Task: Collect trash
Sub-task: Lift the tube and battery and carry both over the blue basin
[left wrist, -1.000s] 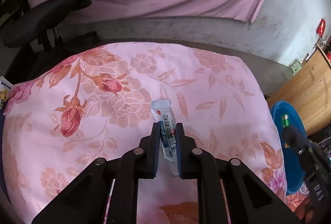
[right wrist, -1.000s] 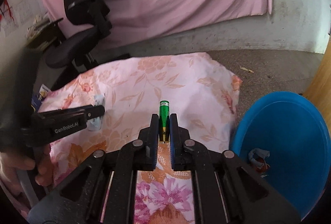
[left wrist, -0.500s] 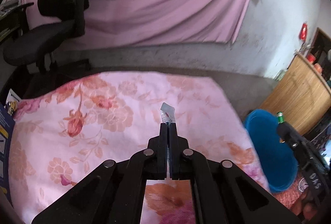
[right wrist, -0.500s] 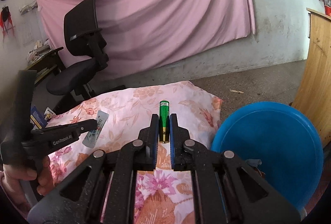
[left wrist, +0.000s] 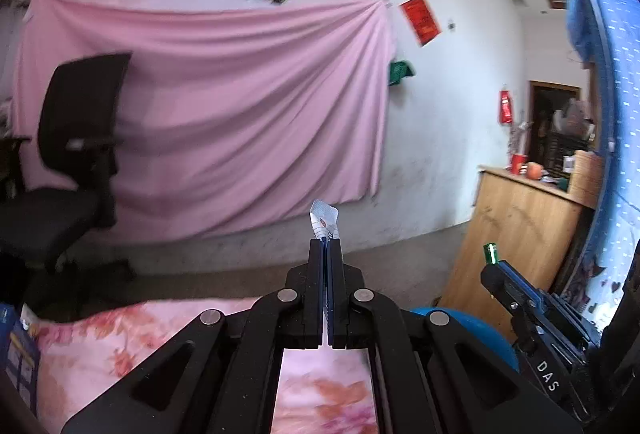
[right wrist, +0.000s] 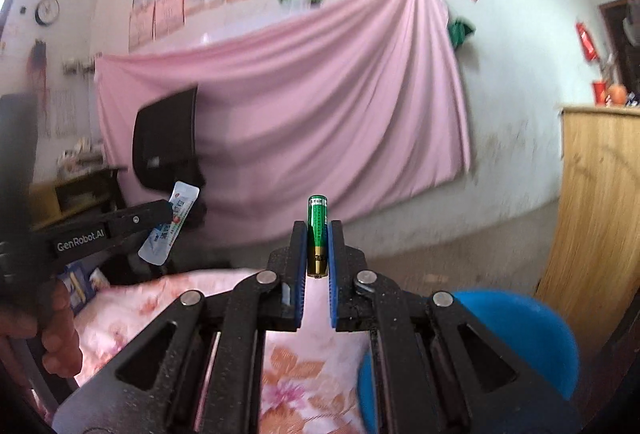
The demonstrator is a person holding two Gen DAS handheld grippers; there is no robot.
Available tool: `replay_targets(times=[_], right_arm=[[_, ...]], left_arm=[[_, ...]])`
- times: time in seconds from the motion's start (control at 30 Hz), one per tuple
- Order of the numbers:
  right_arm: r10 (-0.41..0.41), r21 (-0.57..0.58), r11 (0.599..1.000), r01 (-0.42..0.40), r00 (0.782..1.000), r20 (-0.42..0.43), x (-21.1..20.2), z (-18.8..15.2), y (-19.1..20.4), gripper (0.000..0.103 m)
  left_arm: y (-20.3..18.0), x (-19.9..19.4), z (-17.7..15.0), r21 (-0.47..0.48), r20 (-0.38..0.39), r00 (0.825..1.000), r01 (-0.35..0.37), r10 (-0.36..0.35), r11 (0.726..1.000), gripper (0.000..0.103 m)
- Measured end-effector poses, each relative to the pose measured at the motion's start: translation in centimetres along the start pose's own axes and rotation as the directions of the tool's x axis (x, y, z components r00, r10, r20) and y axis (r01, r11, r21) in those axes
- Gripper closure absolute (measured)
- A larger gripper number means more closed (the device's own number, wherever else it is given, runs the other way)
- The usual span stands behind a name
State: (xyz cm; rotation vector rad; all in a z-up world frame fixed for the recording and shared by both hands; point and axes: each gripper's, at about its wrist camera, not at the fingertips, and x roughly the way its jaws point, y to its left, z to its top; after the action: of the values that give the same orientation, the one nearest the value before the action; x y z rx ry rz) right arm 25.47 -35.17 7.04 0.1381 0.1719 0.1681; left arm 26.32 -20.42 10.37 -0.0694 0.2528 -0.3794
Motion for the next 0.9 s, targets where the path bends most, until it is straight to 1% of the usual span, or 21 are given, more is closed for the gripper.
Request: replay_targets(times=[0.07,0.17,0.23,0.33,0.47,0.63,0.77,0.9], right_arm=[[-0.025,0.001,1.000,0.025,0.998,0.050,-1.0,0.6,-0.5,0.064],[-0.059,0.015,0.998,0.058,0.993,0.105,-2.4,1.2,-1.4,0.064],[-0.086,0.022,0.996,0.083,0.988,0.128,-3.1,1.6,-2.1,0.064],[-0.120,0.041,0.993,0.115,0.983,0.136,-3.8,1.9,-3.5,0.064],[-0.158,0.065,0.986,0.151,0.981,0.114,-4.5,1.8,-5.4,0.064],[-0.199,0.091,0.977,0.193,0.978,0.068,-5.0,1.2,-7.5,0.064],[-0.221,0.131,0.967,0.220,0.975,-0.011,-4.7,0.5,-9.5,0.064],[-0.227,0.160,0.957,0.240,0.969,-0.096,-3.7,-0.4,-10.9,0.064]], left_arm=[[-1.6,-0.2,0.3,0.021,0.030,0.999,0.030,-0.031,0.999,0.103],[-3.6,-0.2,0.3,0.051,0.053,0.996,0.074,-0.076,0.996,0.103],[-4.7,-0.4,0.3,0.078,0.065,0.991,0.109,-0.114,0.991,0.103],[-6.7,0.1,0.0,0.117,0.075,0.985,0.144,-0.153,0.983,0.103],[-8.7,1.0,-0.5,0.146,0.057,0.980,0.182,-0.192,0.972,0.103],[-11.0,3.0,-1.0,0.145,-0.001,0.974,0.224,-0.226,0.964,0.103],[-12.4,4.3,-1.5,0.141,-0.067,0.972,0.231,-0.223,0.963,0.103],[-12.9,6.4,-2.2,0.102,-0.158,0.963,0.237,-0.220,0.966,0.103]])
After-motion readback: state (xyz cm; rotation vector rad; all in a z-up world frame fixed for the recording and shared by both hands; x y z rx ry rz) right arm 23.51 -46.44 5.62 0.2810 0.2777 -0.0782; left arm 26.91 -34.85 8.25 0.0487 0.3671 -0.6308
